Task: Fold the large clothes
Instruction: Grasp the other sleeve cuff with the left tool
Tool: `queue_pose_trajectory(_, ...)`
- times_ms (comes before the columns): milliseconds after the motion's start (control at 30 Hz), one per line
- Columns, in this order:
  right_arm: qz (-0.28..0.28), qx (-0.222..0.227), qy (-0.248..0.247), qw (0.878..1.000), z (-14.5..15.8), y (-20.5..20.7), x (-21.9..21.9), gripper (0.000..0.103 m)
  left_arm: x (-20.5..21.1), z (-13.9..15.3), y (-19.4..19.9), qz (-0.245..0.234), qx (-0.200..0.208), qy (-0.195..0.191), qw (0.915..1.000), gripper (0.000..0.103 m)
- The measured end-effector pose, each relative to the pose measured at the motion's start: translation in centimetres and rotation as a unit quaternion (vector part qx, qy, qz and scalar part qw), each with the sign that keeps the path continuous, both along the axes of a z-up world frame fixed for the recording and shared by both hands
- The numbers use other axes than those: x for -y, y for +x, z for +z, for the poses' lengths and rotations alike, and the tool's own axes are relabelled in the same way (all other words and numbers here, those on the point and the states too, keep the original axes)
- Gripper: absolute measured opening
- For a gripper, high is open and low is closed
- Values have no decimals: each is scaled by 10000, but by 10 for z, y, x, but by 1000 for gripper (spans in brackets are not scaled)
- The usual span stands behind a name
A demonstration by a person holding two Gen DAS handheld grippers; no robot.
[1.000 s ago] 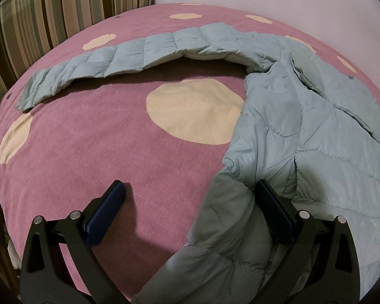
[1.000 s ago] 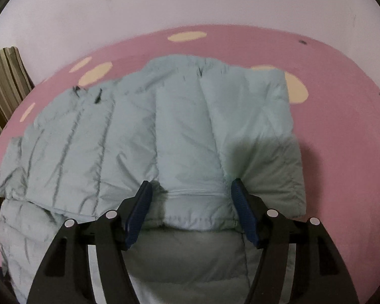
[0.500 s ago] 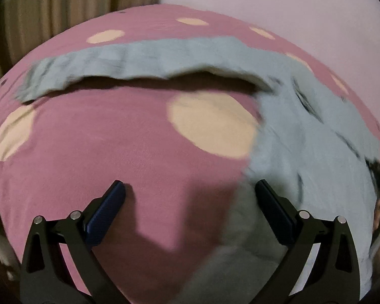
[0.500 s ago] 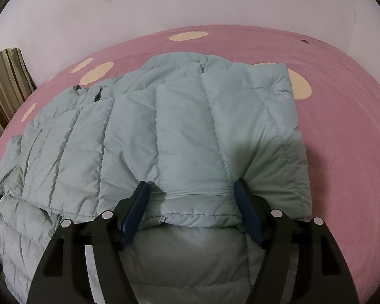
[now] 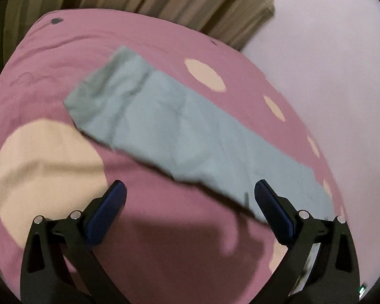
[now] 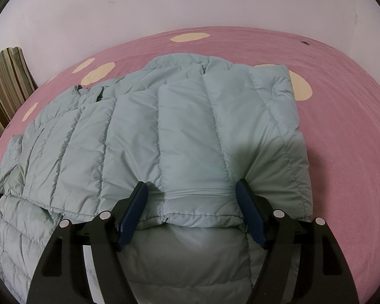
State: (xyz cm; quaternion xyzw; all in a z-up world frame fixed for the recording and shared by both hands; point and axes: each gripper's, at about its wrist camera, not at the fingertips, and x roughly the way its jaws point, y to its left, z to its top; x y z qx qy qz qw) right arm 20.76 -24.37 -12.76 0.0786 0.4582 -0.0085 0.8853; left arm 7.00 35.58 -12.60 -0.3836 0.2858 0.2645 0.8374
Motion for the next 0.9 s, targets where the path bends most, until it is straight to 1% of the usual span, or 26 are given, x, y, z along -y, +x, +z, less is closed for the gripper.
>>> queue_pose_trajectory(33, 1, -1, 1, 10000, 0, 0, 0, 72, -8, 0, 1, 63, 100, -28, 9999, 101)
queue_pose_trajectory(167, -1, 3, -1, 10000, 0, 0, 0, 72, -26, 2, 5, 249, 226, -75, 9994, 99)
queue_pose_trajectory(200, 0, 1, -1, 10000, 0, 0, 0, 72, -29, 2, 5, 266, 246, -83, 9993, 97)
queue_pose_trajectory(267, -1, 2, 4, 10000, 0, 0, 0, 72, -36, 1, 2, 414, 298, -147, 9986, 87)
queue_pose_trajectory(300, -1, 2, 6, 10000, 0, 0, 0, 72, -38, 1, -3, 500, 301, -164, 9982, 78)
queue_pose_trajectory(367, -3, 0, 8, 10000, 0, 0, 0, 72, -45, 0, -7, 626, 419, -282, 9968, 68)
queue_pose_trajectory(433, -4, 2, 3, 10000, 0, 0, 0, 72, -51, -3, -9, 690, 427, -383, 9960, 45)
queue_pose_trajectory(467, -5, 4, 2, 10000, 0, 0, 0, 72, -54, -5, -9, 725, 395, -423, 9957, 39)
queue_pose_trajectory(500, -4, 4, 4, 10000, 0, 0, 0, 72, -57, -8, -8, 740, 381, -468, 9954, 28)
queue_pose_trajectory(567, -3, 0, 3, 10000, 0, 1, 0, 72, -60, -10, -7, 726, 357, -504, 9954, 15)
queue_pose_trajectory(633, -3, 3, 2, 10000, 0, 0, 0, 72, -61, -8, -4, 754, 291, -493, 9955, 10)
queue_pose_trajectory(733, 0, 2, 9, 10000, 0, 0, 0, 72, -52, 4, 5, 671, 205, -194, 9973, 6)
queue_pose_trajectory(900, -1, 3, 15, 10000, 0, 0, 0, 72, -16, 40, 35, 155, 334, 383, 9986, 4)
